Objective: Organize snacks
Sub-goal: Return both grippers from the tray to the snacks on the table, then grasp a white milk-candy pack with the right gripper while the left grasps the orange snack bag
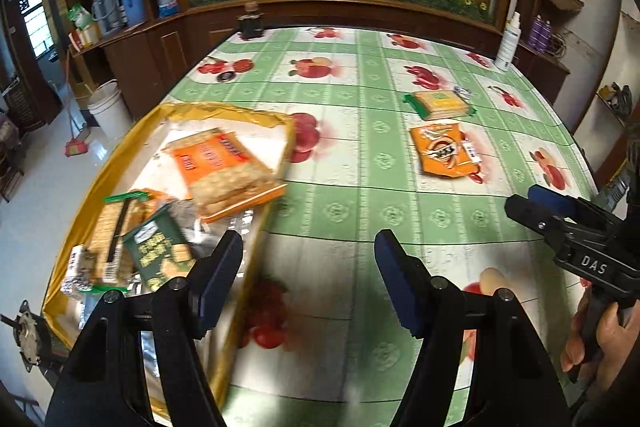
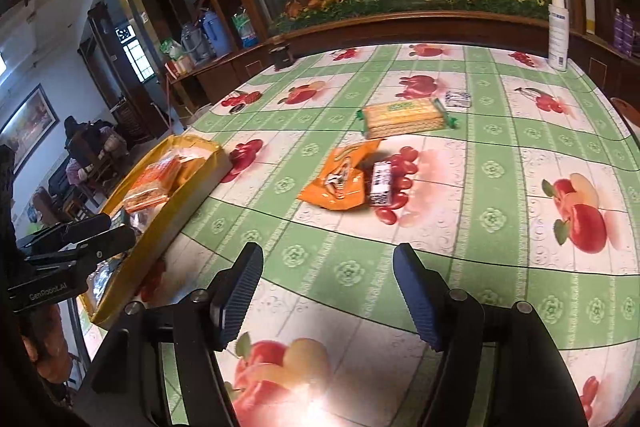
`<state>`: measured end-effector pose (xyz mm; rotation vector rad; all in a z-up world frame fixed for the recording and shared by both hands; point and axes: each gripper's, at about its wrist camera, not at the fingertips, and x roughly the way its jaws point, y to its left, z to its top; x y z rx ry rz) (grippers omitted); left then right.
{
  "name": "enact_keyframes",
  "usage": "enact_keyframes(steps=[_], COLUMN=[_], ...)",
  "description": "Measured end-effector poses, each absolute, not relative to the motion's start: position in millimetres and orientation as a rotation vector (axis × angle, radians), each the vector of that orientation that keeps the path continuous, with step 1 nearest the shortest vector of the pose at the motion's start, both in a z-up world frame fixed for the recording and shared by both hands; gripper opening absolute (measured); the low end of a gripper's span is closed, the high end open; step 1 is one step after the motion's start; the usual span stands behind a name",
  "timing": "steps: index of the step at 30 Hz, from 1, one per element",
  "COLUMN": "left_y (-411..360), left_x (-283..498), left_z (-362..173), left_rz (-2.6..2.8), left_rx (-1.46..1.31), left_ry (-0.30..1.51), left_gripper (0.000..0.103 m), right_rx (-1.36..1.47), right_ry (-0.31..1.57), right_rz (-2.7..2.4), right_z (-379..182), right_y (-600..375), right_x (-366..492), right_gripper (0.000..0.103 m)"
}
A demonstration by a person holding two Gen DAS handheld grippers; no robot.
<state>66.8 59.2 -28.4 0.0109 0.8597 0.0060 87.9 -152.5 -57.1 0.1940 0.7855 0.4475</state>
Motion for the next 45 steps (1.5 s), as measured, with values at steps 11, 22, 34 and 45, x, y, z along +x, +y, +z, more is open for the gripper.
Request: enact_keyframes(steps=[11, 22, 34, 45], left_y=[36.8, 29.4, -25.4, -75.7], left_x=[85.3, 135.9, 193.6, 224.8], left_z=[-33.9, -39.1, -64.6, -92.6], left_rz=[-0.039, -0.061, -0.116, -0.010], left_rx=[0.008, -0.069, -0.105, -0.007], left_ry=[0.889, 0.935, 1.013, 1.005], left_gripper=[0.068, 0.068, 0.068, 0.074], right_rx=[0.198, 0.105, 0.186, 0.303], right_ry=[0.803, 0.883, 0.845, 0.801], right_rz=[0.356, 0.364, 0.352, 0.345], right_z=[-62.6, -84.5, -80.0, -73.8], right_y=[-168.0, -141.7, -182.1, -224.3], right_x=[140.2, 187.9, 159.6, 123.8], right_gripper=[0.044, 0.030, 0.015, 0.015])
